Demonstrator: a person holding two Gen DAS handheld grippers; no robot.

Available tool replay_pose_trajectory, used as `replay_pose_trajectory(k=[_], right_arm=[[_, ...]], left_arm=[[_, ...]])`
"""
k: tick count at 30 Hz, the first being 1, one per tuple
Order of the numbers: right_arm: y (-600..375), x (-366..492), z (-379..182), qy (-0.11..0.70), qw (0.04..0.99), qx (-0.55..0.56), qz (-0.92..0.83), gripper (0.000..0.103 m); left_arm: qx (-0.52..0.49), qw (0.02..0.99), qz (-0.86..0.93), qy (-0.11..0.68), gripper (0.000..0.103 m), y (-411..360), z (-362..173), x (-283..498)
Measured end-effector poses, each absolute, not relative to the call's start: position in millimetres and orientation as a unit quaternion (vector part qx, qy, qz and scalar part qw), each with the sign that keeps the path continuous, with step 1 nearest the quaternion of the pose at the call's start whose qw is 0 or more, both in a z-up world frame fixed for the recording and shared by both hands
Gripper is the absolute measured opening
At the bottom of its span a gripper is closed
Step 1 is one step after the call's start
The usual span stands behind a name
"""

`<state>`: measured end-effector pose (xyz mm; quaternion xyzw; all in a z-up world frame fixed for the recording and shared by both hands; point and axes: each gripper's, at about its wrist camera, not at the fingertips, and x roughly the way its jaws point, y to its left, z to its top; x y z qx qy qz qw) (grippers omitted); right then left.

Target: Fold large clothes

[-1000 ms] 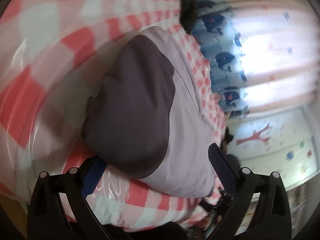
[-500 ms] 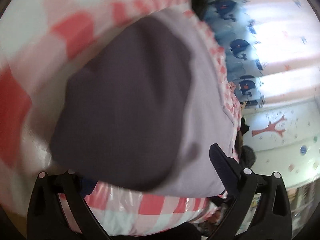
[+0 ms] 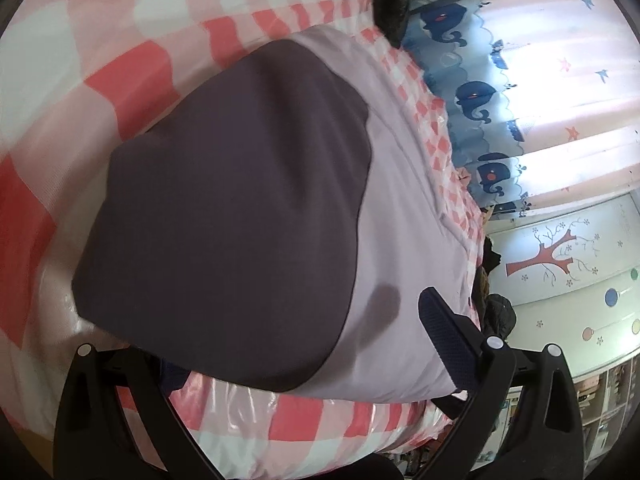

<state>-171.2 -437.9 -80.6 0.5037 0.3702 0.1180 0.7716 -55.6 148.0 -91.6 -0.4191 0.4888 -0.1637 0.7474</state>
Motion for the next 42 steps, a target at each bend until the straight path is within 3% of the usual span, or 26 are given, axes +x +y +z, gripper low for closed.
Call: replay_pose_trajectory(k=[4,10,16,17,18,20,22,24,27,36,42], right_arm=[[-453,-165,-122,0.384,0.724,0.559,0.123,0.097],[-440,-158,-120,0.418,0.75,0.496,0.129,0.097],[-448,-163,-125,0.401,0.737,0.526,0.138,0.096],[-452,-166,-127,0.397,0.731,0.54,0.131,0.085],[-453,-166,-129,0.403,0.727,0.543,0.123,0.065],[-453,-168,-131,0.411,0.73,0.533,0.116,0.054],[-451,-171,-124,0.408,0.74,0.521,0.117,0.045],[-448,-173,-110,0.402,0.758,0.5,0.115,0.04],[-441,-174,-87,0.389,0.781,0.474,0.12,0.038],[-431,-181,-33,0.352,0.802,0.456,0.158,0.035],[-423,-221,-12,0.342,0.803,0.454,0.181,0.035]], left_arm=[[-0.431,0.74,-0.162,0.491,0.095,149,-100,-56],[-0.422,0.744,-0.16,0.493,0.095,148,-101,-56],[-0.419,0.745,-0.161,0.494,0.095,147,-101,-52],[-0.419,0.745,-0.161,0.494,0.095,147,-102,-51],[-0.418,0.744,-0.162,0.495,0.095,148,-103,-51],[-0.414,0.746,-0.159,0.496,0.094,146,-103,-50],[-0.393,0.756,-0.149,0.501,0.076,145,-99,-48],[-0.379,0.764,-0.151,0.5,0.044,146,-93,-47],[-0.372,0.765,-0.167,0.498,0.03,152,-79,-45],[-0.343,0.787,-0.203,0.471,0.026,156,-8,-61],[-0.34,0.783,-0.217,0.473,0.026,171,4,-104]])
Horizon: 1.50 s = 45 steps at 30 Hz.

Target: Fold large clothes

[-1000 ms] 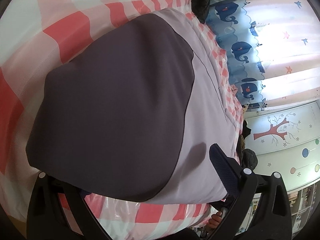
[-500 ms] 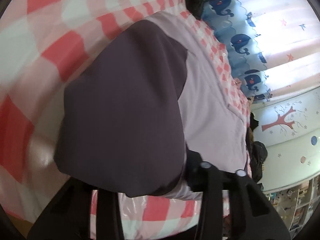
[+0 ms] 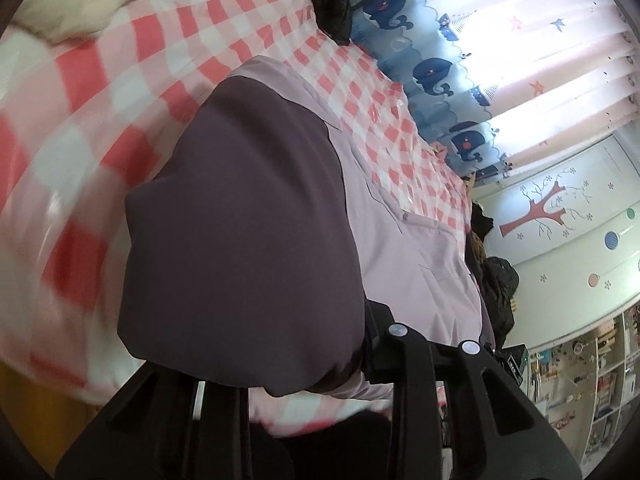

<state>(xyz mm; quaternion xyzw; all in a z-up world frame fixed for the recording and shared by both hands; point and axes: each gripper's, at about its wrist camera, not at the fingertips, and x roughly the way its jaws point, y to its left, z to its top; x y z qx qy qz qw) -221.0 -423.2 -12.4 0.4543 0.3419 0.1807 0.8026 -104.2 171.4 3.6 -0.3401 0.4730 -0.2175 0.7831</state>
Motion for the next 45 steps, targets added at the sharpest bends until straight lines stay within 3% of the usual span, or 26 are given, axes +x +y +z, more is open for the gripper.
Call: replay_pose_trajectory(k=[8,11,13,15,19,23,25,27,30,34,38,39,45], right_arm=[[-413,-300,-32,0.351,0.789,0.468,0.189,0.035],[-414,-322,-58,0.367,0.777,0.48,0.18,0.036],[-417,-332,-78,0.374,0.764,0.494,0.179,0.039],[-421,-337,-90,0.376,0.751,0.509,0.189,0.054],[-442,-352,-85,0.361,0.757,0.515,0.178,0.059],[-467,-364,-28,0.326,0.845,0.422,0.05,0.062],[-456,-340,10,0.307,0.877,0.366,0.051,0.066],[-432,-306,33,0.314,0.894,0.313,0.067,0.079],[-372,-216,46,0.357,0.904,0.212,0.098,0.08],[-331,-125,17,0.406,0.9,0.138,0.071,0.08],[-330,-69,-37,0.459,0.882,0.104,0.024,0.08],[-335,-61,-53,0.474,0.873,0.113,0.024,0.08],[-351,-46,-83,0.482,0.858,0.172,0.051,0.081]], left_arm=[[-0.338,0.772,-0.228,0.487,0.026,191,-14,-188],[-0.342,0.76,-0.228,0.504,0.03,197,-38,-202],[-0.362,0.742,-0.228,0.515,0.037,206,-54,-208],[-0.377,0.731,-0.23,0.521,0.045,217,-63,-215],[-0.375,0.749,-0.196,0.509,0.051,255,-51,-242],[-0.259,0.851,-0.069,0.452,0.055,282,5,-255],[-0.232,0.871,-0.103,0.42,0.058,260,37,-236],[-0.192,0.885,-0.142,0.399,0.063,220,59,-211],[-0.144,0.888,-0.199,0.388,0.063,149,69,-161],[-0.168,0.861,-0.217,0.429,0.063,91,41,-79],[-0.183,0.835,-0.169,0.49,0.061,80,-25,-7],[-0.191,0.83,-0.167,0.497,0.056,81,-36,-2],[-0.212,0.825,-0.158,0.5,0.055,90,-62,-1]])
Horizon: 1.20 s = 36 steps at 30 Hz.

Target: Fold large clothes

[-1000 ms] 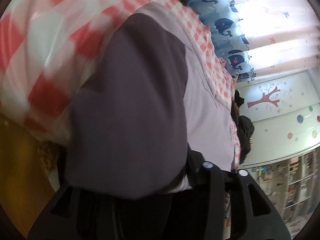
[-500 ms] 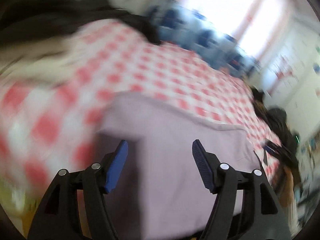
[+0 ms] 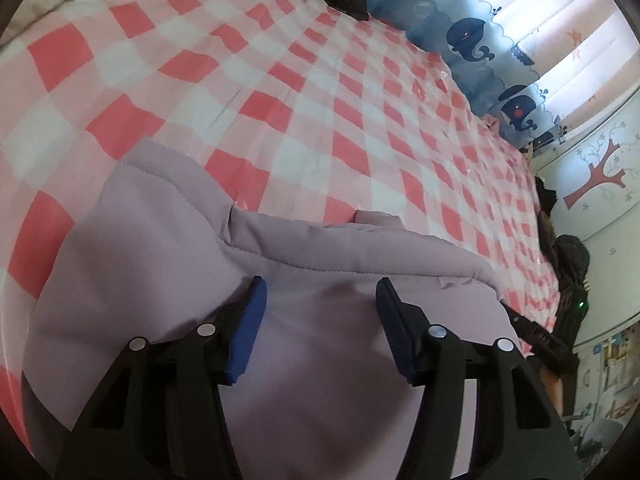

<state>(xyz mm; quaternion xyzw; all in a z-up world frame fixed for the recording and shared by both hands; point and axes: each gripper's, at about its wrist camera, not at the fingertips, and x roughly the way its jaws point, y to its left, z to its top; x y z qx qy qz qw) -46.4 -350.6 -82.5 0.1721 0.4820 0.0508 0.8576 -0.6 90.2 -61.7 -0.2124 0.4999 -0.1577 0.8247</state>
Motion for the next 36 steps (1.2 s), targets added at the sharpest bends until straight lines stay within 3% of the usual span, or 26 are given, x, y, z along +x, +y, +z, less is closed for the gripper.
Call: replay_pose_trajectory(k=[4,7,9,13,14,16,21,26,28,31,36], right_arm=[[-344,-54,-57,0.475,0.869,0.135,0.022,0.081],[-315,-67,-15,0.424,0.898,0.105,0.053,0.081],[-281,-64,3,0.418,0.9,0.075,0.095,0.088],[-242,-32,-37,0.47,0.878,0.016,0.092,0.09],[-241,-23,-61,0.494,0.865,0.007,0.088,0.097],[-252,-14,-86,0.508,0.853,0.061,0.101,0.097],[-255,-27,-63,0.514,0.851,0.043,0.094,0.096],[-294,-91,-13,0.441,0.896,0.022,0.04,0.096],[-319,-101,-31,0.448,0.893,0.032,0.001,0.096],[-363,-100,-87,0.485,0.861,0.151,0.029,0.098],[-339,-115,-37,0.456,0.882,0.109,0.04,0.096]], left_arm=[[-0.201,0.838,-0.143,0.487,0.055,94,-36,-7],[-0.18,0.86,-0.135,0.457,0.064,96,-13,-16],[-0.172,0.86,-0.13,0.462,0.064,96,-18,-14],[-0.205,0.842,-0.132,0.481,0.064,107,-51,-7],[-0.214,0.843,-0.133,0.476,0.064,109,-52,-6],[-0.208,0.842,-0.129,0.481,0.064,108,-53,-2],[-0.215,0.841,-0.137,0.477,0.064,114,-33,-20],[-0.175,0.872,-0.144,0.433,0.072,122,-4,-68],[-0.162,0.868,-0.14,0.448,0.072,122,-20,-70],[-0.191,0.853,-0.141,0.465,0.072,129,-42,-67],[-0.199,0.863,-0.141,0.443,0.072,150,-9,-103]])
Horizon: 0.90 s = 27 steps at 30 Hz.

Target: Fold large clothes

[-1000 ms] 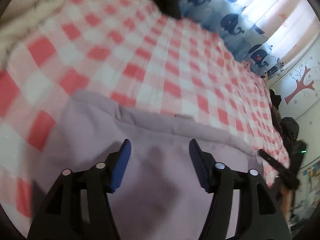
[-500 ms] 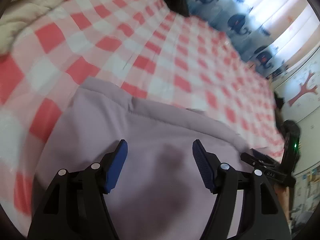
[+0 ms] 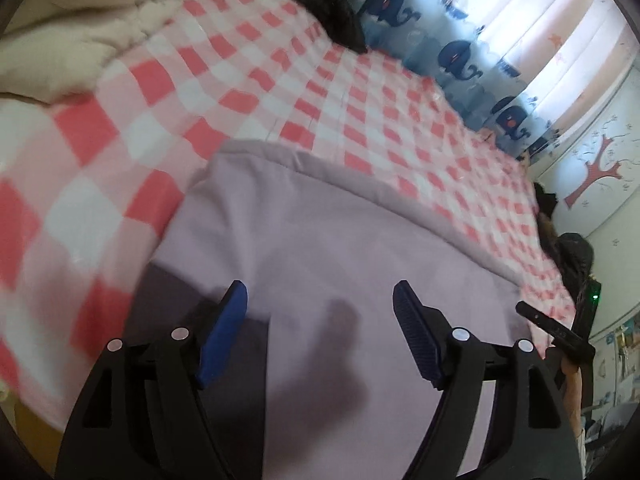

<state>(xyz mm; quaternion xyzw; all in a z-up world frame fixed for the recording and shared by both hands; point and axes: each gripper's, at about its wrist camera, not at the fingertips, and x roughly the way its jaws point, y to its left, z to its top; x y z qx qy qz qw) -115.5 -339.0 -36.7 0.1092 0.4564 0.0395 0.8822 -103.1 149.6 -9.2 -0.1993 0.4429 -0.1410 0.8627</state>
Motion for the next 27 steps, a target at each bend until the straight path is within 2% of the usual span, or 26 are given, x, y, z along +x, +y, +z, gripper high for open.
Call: replay_pose_trajectory(k=[5,7,9,10,13,19,23,27], right_arm=[[-267,-171,12,0.397,0.904,0.062,0.147,0.096],[-242,-177,0,0.413,0.894,0.042,0.167,0.096],[-215,-169,-44,0.472,0.866,-0.007,0.164,0.097],[-213,-169,-54,0.477,0.863,-0.007,0.165,0.097],[-220,-170,-43,0.468,0.871,0.022,0.15,0.097],[-196,-197,-18,0.438,0.883,-0.004,0.171,0.097],[-180,-204,-39,0.457,0.873,-0.033,0.168,0.097],[-188,-216,-21,0.437,0.884,-0.003,0.167,0.097]], left_arm=[[-0.228,0.868,-0.127,0.423,0.072,205,6,-169],[-0.255,0.865,-0.107,0.418,0.073,235,3,-198],[-0.285,0.856,-0.093,0.421,0.075,258,-6,-221],[-0.311,0.845,-0.09,0.427,0.075,271,-14,-236],[-0.35,0.82,-0.091,0.443,0.076,286,-38,-259],[-0.422,0.763,-0.148,0.467,0.077,263,-82,-255],[-0.433,0.75,-0.178,0.467,0.077,231,-92,-238],[-0.446,0.746,-0.174,0.463,0.086,213,-94,-225]])
